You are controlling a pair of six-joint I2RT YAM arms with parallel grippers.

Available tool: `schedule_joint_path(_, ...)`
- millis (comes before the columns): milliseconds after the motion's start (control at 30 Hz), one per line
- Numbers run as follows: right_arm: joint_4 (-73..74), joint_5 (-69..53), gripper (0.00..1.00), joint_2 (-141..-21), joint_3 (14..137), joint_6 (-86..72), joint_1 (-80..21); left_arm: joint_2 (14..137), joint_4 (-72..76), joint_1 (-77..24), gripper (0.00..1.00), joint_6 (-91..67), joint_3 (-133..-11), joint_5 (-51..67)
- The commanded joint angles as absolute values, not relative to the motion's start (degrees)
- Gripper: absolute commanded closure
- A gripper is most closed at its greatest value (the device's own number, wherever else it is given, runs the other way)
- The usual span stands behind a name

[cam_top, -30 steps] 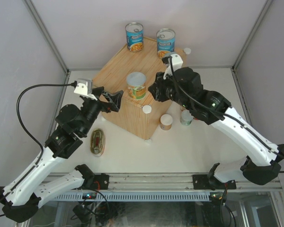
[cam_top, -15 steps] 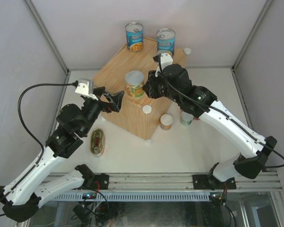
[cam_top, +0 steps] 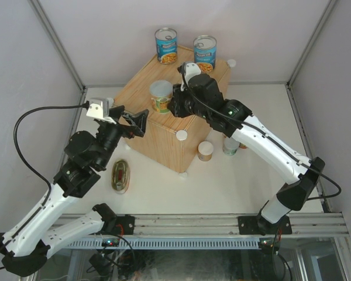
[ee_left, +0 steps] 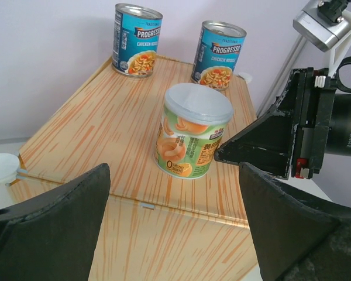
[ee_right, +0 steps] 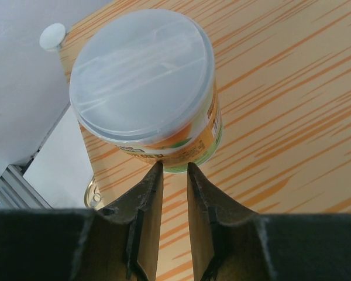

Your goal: Place and organize the canned foods onto the counter

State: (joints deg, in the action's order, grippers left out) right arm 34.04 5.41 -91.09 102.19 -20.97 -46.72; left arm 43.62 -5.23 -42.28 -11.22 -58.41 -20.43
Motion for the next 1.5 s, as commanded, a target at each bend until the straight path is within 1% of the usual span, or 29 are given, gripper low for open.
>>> schedule_joint_path(0, 33.3, 7.9, 0.78, -90.0, 105.0, -21.1, -46.2, 42.6, -1.7, -42.0, 0.07, -9.7, -57.1, -22.5)
schedule_joint_path(200, 32.1, 10.4, 0.77, -87.4, 101.5, -22.0, -44.0, 42.3, 0.0, -42.1, 0.07, -9.3, -56.2, -23.6)
schedule_joint_path(433, 32.3, 6.5, 0.75, -91.0, 105.9, -22.6, -41.0, 43.7, 0.5, -42.0, 0.07, -9.2, -56.9, -22.9)
schedule_joint_path(800, 33.3, 4.2, 0.73, -95.4, 109.9, -23.9, -44.8, 42.7, 0.3, -42.0, 0.07, -9.3, -56.3, -23.6)
schedule_joint_path(933, 33.4, 5.1, 0.73, -96.2, 110.7, -24.5, -46.0, 42.0, -0.1, -42.0, 0.07, -9.4, -56.1, -23.6)
schedule_joint_path(1467, 32.7, 3.4, 0.73, -102.2, 115.1, -25.7, -46.1, 40.4, -1.8, -42.0, 0.07, -9.2, -55.0, -24.4)
